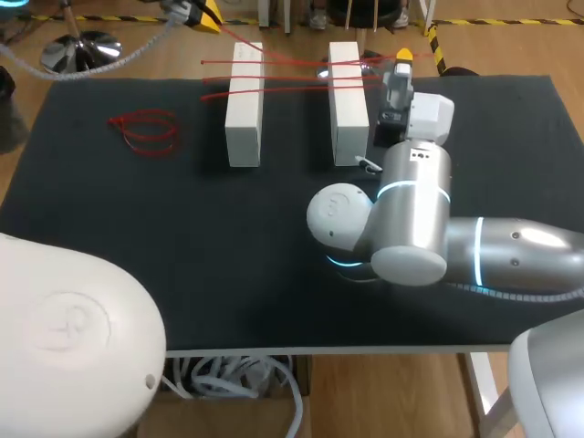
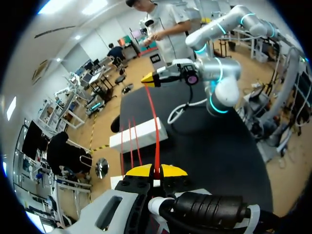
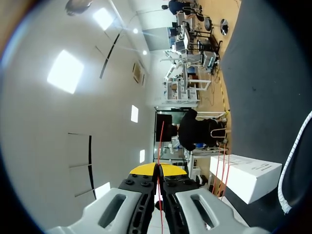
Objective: Grab the tape and strap the tape.
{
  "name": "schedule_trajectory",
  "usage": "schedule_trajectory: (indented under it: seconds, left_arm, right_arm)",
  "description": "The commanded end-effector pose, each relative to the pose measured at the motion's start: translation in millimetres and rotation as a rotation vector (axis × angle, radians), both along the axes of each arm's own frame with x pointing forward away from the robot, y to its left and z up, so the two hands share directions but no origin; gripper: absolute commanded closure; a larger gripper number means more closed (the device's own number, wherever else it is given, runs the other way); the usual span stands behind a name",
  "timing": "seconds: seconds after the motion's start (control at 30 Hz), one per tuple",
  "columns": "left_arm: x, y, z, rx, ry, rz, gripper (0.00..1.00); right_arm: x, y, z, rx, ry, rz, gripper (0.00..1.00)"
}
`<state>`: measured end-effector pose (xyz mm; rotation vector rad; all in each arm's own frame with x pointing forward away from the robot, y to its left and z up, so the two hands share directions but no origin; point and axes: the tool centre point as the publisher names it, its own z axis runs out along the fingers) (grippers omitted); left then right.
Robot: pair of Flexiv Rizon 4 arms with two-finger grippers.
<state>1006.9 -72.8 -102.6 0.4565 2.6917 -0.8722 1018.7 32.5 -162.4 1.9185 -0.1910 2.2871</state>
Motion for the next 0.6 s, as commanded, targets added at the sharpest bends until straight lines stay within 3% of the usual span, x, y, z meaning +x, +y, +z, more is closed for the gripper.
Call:
schedule_trajectory:
  seconds: [0.03, 0.5, 0.57, 0.6]
  left_arm:
    - [4.4, -5, 5.6, 0.270, -0.004, 0.063, 1.00]
    - [4.4, -5, 5.6, 0.270, -0.004, 0.063, 1.00]
    - [4.8, -13, 6.0, 0.329, -0.001, 0.014, 1.00]
    - [4.9, -17, 4.8, 0.390, 0.001, -0.011, 1.00]
  right_arm:
    - [-0.5, -3, 2, -0.007, 0.005, 0.007, 1.00]
    - [0.7, -2, 2, -0.035, -0.004, 0.014, 1.00]
    - [0.2, 0, 1, -0.040, -0.002, 0.017, 1.00]
    - [0.0, 0, 0, -0.041, 0.000, 0.018, 1.00]
